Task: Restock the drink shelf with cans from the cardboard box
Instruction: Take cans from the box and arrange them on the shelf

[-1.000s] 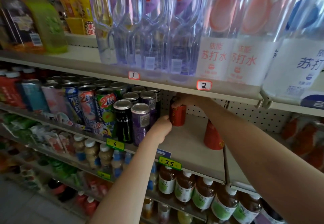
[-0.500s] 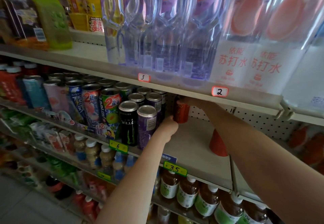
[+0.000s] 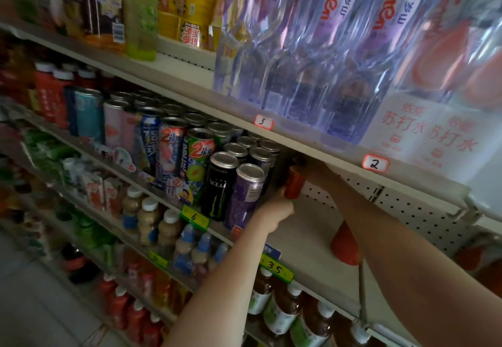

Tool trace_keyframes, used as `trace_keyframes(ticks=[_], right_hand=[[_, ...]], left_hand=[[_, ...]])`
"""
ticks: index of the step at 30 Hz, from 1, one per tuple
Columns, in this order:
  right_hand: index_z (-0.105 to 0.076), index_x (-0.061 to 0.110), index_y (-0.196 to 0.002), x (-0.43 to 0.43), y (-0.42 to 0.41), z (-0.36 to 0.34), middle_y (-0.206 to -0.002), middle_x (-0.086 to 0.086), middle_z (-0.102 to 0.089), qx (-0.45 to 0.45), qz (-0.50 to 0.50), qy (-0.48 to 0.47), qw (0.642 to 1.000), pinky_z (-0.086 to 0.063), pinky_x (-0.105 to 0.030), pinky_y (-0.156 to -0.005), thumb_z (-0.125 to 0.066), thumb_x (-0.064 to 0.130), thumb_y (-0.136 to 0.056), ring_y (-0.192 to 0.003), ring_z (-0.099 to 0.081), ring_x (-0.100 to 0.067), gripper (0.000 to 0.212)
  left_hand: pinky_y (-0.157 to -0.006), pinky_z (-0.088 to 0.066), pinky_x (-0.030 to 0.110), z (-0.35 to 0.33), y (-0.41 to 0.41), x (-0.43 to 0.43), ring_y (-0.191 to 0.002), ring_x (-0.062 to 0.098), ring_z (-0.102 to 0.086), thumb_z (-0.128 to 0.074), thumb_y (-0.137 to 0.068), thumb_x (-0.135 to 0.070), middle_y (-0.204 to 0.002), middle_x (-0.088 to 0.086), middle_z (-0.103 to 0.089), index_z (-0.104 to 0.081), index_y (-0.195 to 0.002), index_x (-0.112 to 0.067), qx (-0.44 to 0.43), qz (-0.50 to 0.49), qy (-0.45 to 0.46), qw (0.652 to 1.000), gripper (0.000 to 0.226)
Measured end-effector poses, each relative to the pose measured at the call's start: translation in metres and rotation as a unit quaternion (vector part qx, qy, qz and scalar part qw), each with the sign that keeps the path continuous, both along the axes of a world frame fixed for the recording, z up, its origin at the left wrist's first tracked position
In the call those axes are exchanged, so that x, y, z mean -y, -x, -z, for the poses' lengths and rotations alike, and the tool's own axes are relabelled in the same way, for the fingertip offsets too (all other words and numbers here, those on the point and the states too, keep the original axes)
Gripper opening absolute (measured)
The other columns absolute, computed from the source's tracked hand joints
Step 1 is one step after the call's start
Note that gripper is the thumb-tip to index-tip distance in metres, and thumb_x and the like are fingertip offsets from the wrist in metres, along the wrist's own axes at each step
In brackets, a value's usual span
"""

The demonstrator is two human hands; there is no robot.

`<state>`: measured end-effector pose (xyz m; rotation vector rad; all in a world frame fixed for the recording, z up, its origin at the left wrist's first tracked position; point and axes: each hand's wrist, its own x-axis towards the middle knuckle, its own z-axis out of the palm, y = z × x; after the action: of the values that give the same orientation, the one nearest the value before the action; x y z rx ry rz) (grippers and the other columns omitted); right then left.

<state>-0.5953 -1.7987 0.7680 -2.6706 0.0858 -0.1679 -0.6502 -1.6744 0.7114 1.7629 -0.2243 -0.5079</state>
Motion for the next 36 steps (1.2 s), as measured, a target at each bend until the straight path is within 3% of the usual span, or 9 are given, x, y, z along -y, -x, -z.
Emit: trace_keyframes(ticks=[5, 11, 14, 16, 18, 20, 27, 32, 36], right_hand=[[-0.058, 0.001, -0.111, 0.007, -0.006, 0.017, -0.097, -0.013, -0.057, 0.034, 0.055, -0.048, 0.997, -0.049, -0.025, -0.080, -0.059, 0.016, -0.093, -0.097, -0.058, -0.031, 0.024], [-0.057, 0.013, -0.095, -0.003, -0.001, 0.009, -0.083, 0.003, -0.054, 0.063, 0.054, -0.068, 0.994, -0.042, -0.007, -0.055, -0.055, 0.015, -0.095, -0.073, -0.049, -0.007, 0.003], [-0.059, 0.006, -0.101, -0.011, 0.015, 0.009, -0.093, -0.003, -0.058, 0.061, 0.024, -0.083, 0.994, -0.045, -0.018, -0.078, -0.053, 0.009, -0.095, -0.085, -0.053, -0.013, 0.009], [-0.056, 0.006, -0.122, -0.010, 0.031, 0.006, -0.116, -0.006, -0.059, 0.042, -0.022, 0.011, 0.999, -0.039, -0.025, -0.092, -0.061, 0.012, -0.090, -0.107, -0.053, -0.017, 0.032], [-0.049, 0.009, -0.132, -0.004, 0.049, -0.007, -0.127, -0.001, -0.052, 0.027, -0.082, 0.099, 0.991, -0.028, -0.013, -0.093, -0.068, 0.012, -0.085, -0.118, -0.044, -0.011, 0.051], [-0.039, 0.013, -0.141, 0.008, 0.062, -0.027, -0.139, -0.001, -0.044, -0.042, -0.086, 0.154, 0.983, -0.023, -0.011, -0.094, -0.070, 0.017, -0.085, -0.130, -0.038, -0.014, 0.064], [-0.024, 0.034, -0.146, 0.048, 0.107, -0.054, -0.153, -0.003, -0.029, -0.352, 0.095, 0.193, 0.911, -0.036, -0.041, -0.107, -0.064, 0.051, -0.083, -0.138, -0.031, -0.028, 0.076], [-0.037, 0.029, -0.136, 0.058, 0.133, -0.042, -0.140, -0.004, -0.044, -0.329, 0.106, 0.149, 0.927, -0.054, -0.024, -0.066, -0.074, 0.036, -0.079, -0.106, -0.057, -0.021, 0.068], [-0.051, 0.022, -0.114, 0.053, 0.131, -0.032, -0.110, -0.004, -0.060, -0.239, 0.083, 0.143, 0.957, -0.057, -0.025, -0.060, -0.070, 0.043, -0.079, -0.074, -0.064, -0.017, 0.045]], left_hand=[[-0.102, -0.042, 0.038, 0.001, 0.003, -0.005, -0.119, 0.030, -0.047, -0.050, -0.089, -0.003, -0.141, 0.011, -0.041, -0.026, -0.148, -0.024, 0.025, -0.008, -0.019, 0.999, 0.067], [-0.108, -0.034, 0.036, 0.009, 0.006, -0.007, -0.128, 0.029, -0.040, -0.044, -0.090, -0.008, -0.147, 0.009, -0.036, -0.027, -0.147, -0.026, 0.051, -0.014, 0.006, 0.999, 0.062], [-0.108, -0.033, 0.033, 0.012, 0.008, -0.011, -0.130, 0.028, -0.038, -0.044, -0.090, -0.008, -0.148, 0.008, -0.034, -0.027, -0.147, -0.024, 0.077, -0.027, 0.004, 0.997, 0.061], [-0.106, -0.032, 0.030, 0.014, 0.007, -0.014, -0.130, 0.026, -0.037, -0.045, -0.090, -0.008, -0.148, 0.008, -0.033, -0.026, -0.147, -0.023, 0.089, -0.029, -0.012, 0.996, 0.062], [-0.106, -0.035, 0.031, 0.018, 0.006, -0.015, -0.128, 0.026, -0.039, -0.047, -0.089, -0.011, -0.147, 0.008, -0.032, -0.028, -0.146, -0.024, 0.081, -0.020, -0.031, 0.996, 0.061], [-0.106, -0.039, 0.036, 0.020, 0.007, -0.015, -0.124, 0.027, -0.044, -0.048, -0.089, -0.012, -0.145, 0.009, -0.036, -0.032, -0.145, -0.025, 0.048, 0.026, -0.031, 0.998, 0.059], [-0.105, -0.041, 0.037, 0.023, 0.008, -0.012, -0.123, 0.028, -0.047, -0.042, -0.092, -0.006, -0.138, 0.011, -0.046, -0.048, -0.134, -0.019, 0.050, 0.073, -0.049, 0.995, 0.044], [-0.093, -0.049, 0.038, 0.021, 0.008, -0.009, -0.105, 0.026, -0.059, -0.044, -0.088, 0.000, -0.120, 0.012, -0.059, -0.051, -0.128, -0.017, 0.062, 0.095, -0.053, 0.992, 0.044], [-0.075, -0.049, 0.032, 0.015, 0.016, -0.002, -0.082, 0.019, -0.061, -0.039, -0.088, 0.001, -0.107, 0.011, -0.067, -0.053, -0.125, -0.015, 0.090, 0.117, -0.056, 0.987, 0.043]])
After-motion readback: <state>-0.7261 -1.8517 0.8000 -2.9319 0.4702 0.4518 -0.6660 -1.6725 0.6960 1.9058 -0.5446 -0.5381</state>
